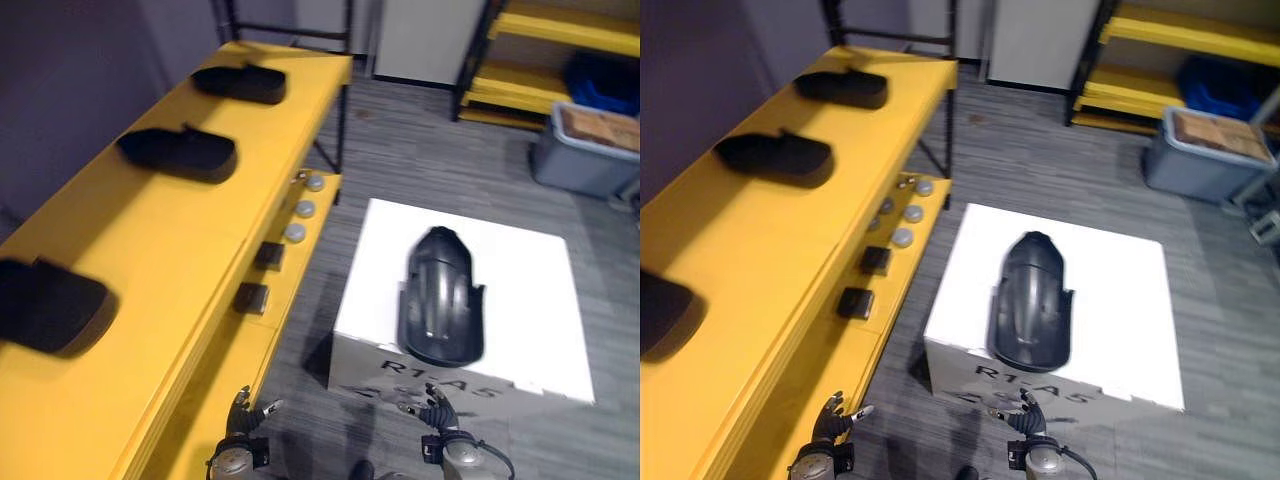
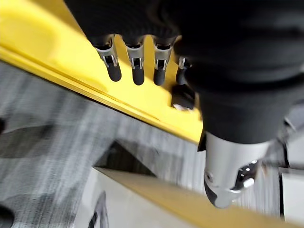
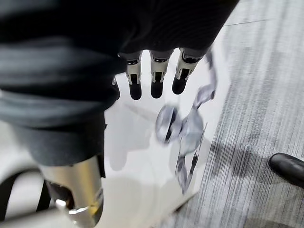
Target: Walk over and take plastic housings, then place them on the shelf
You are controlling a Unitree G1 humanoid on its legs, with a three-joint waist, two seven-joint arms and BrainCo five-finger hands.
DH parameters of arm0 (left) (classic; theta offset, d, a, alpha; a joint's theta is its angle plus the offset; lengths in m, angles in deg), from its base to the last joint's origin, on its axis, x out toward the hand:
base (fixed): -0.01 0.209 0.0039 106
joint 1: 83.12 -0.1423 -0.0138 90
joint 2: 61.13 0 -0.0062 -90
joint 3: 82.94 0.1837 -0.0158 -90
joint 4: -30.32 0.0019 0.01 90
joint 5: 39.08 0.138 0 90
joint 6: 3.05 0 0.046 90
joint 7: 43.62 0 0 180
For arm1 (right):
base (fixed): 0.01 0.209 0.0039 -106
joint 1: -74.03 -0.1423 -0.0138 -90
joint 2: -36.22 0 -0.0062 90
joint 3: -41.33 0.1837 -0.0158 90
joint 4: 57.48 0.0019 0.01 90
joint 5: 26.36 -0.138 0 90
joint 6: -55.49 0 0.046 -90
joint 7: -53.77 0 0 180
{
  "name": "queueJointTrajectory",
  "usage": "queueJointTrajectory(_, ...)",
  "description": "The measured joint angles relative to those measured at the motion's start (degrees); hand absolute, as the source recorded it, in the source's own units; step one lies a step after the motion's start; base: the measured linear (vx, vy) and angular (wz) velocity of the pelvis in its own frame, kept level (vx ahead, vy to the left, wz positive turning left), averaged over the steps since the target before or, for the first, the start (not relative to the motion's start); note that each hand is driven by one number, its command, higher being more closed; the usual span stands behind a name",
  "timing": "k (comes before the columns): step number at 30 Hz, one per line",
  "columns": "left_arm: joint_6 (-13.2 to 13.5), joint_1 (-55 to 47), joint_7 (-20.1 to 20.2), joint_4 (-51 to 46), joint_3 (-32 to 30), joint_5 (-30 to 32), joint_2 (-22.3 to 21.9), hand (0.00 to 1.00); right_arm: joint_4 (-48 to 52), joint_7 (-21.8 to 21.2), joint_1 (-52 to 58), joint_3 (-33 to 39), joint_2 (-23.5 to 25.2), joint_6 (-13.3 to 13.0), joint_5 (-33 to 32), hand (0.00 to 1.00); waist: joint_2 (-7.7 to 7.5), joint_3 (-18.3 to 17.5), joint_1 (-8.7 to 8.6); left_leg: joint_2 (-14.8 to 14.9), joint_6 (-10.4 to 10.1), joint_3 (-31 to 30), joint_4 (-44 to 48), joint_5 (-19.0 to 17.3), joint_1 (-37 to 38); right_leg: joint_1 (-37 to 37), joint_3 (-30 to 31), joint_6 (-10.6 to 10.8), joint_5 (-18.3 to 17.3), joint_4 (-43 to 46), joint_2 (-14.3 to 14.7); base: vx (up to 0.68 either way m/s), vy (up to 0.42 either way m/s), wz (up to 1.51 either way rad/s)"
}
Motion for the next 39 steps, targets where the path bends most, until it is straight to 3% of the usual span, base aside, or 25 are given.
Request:
queueJointTrajectory(2,0.02,0.23,0.09,0.01,0.84,0.06,-0.10,0.00,0.34,0.19,1.33,0.05,0.00,-0.03,-0.03,0.00,-0.07,0.06,-1.13,1.12,-1.53,-0.88,0.94,0.31,0.73,1.93,1.42,-1.49,0.76,-3.28,1.66,0.01,-0.143,-0.44)
queueJointTrajectory(4,0.00,0.91,0.18,0.08,1.21,0.08,0.05,0.00,0.33,0.50,2.17,0.50,0.04,-0.04,-0.11,0.00,-0.27,1.19,-1.53,4.87,-3.48,-1.13,9.41,-1.65,-1.59,3.55,3.27,-2.66,1.71,-6.23,3.67,-0.01,-0.153,-0.41)
queueJointTrajectory(6,-0.01,1.16,0.20,0.47,1.22,0.08,0.08,0.00,0.24,0.93,2.37,0.49,0.19,-0.06,-0.19,0.00,-0.81,2.41,-1.49,6.54,-2.89,-4.43,16.01,-4.15,-4.00,4.38,5.17,-3.07,2.10,-7.36,4.65,-0.02,-0.094,-0.49)
queueJointTrajectory(8,-0.37,0.84,0.14,1.61,1.21,0.04,0.01,0.00,0.12,1.22,2.01,0.64,0.01,-0.06,-0.27,0.00,-0.81,3.39,-0.49,3.59,-5.22,-18.24,17.24,-7.12,-7.10,4.22,9.22,-2.53,2.07,-7.63,5.18,-0.05,-0.002,-0.87)
queueJointTrajectory(11,-0.42,0.54,-0.13,1.64,1.12,-0.11,0.09,0.00,-0.76,1.53,2.01,0.79,-0.11,-0.07,-0.33,0.00,-0.53,3.62,-0.27,-1.14,-6.19,-32.04,11.75,-7.54,-9.14,4.15,12.84,-1.51,2.74,-7.59,5.00,-0.03,0.083,-0.75)
queueJointTrajectory(13,-0.40,0.61,-0.20,1.72,1.12,-0.18,0.07,0.00,-1.03,1.56,2.50,1.36,-0.17,-0.07,-0.83,0.00,0.10,3.51,-0.36,-1.77,-4.94,-34.36,6.21,-5.64,-8.94,4.17,14.31,-1.03,2.75,-7.22,5.33,0.02,0.124,-0.49)
queueJointTrajectory(15,-0.42,0.75,-0.20,2.00,0.93,-0.17,0.24,0.00,-0.87,1.77,3.16,3.20,0.62,-0.07,-1.68,0.00,0.15,3.32,-0.11,-1.90,-4.11,-33.43,3.64,-2.06,-7.83,4.36,15.89,0.12,3.07,-6.92,5.06,0.08,0.199,-0.38)
queueJointTrajectory(19,-0.42,0.67,-0.22,1.96,-0.72,-0.21,0.81,0.00,0.76,2.39,3.95,8.38,0.68,-0.10,-3.52,0.00,-0.13,2.97,-0.22,-4.99,-2.07,-31.85,-1.61,-0.56,-4.81,4.63,16.89,1.72,3.22,-7.51,2.20,0.11,0.197,-0.09)
queueJointTrajectory(23,-0.48,-1.08,-0.50,1.29,-1.25,-1.21,2.90,0.00,6.59,3.66,4.06,15.61,0.37,-0.11,-5.37,0.00,-0.22,2.88,-0.32,-6.18,-1.88,-31.34,-3.89,-0.43,-2.15,6.80,17.16,2.52,3.30,-9.05,1.29,0.13,0.130,-0.03)
queueJointTrajectory(30,-0.47,-5.19,-1.18,-0.81,-3.84,-1.25,2.36,0.00,33.42,7.68,6.63,27.27,-3.60,-0.01,-5.13,0.00,-0.30,1.22,-0.67,-6.38,-1.86,-29.96,-5.27,-0.40,0.28,8.29,18.61,3.02,3.00,-9.60,1.10,0.09,0.037,-0.09)
queueJointTrajectory(33,-0.47,-6.79,-0.65,-0.75,-3.77,-1.25,1.07,0.00,45.59,8.15,7.77,27.50,-4.63,-0.11,-3.26,0.00,-0.31,0.27,-1.06,-6.29,-1.98,-29.09,-5.31,-0.08,0.89,8.64,18.81,3.02,3.00,-9.58,1.14,0.02,-0.015,-0.11)
queueJointTrajectory(36,-0.42,-7.57,0.20,-0.37,-2.59,-1.25,0.60,0.00,51.08,8.15,6.95,25.79,-4.77,-0.58,-2.82,0.00,-0.42,-0.56,-1.27,-6.17,-1.99,-29.15,-5.35,0.03,1.27,8.99,18.82,3.01,3.00,-9.59,1.27,-0.01,-0.006,-0.01)
queueJointTrajectory(39,-0.23,-7.72,0.78,1.15,-0.94,-1.27,0.75,0.00,54.01,7.51,4.46,18.92,-5.08,-1.56,-2.83,0.00,-0.39,-0.64,-1.54,-6.12,-1.97,-29.34,-5.72,0.05,1.61,9.24,18.78,3.01,3.00,-9.72,1.42,-0.09,-0.008,0.01)
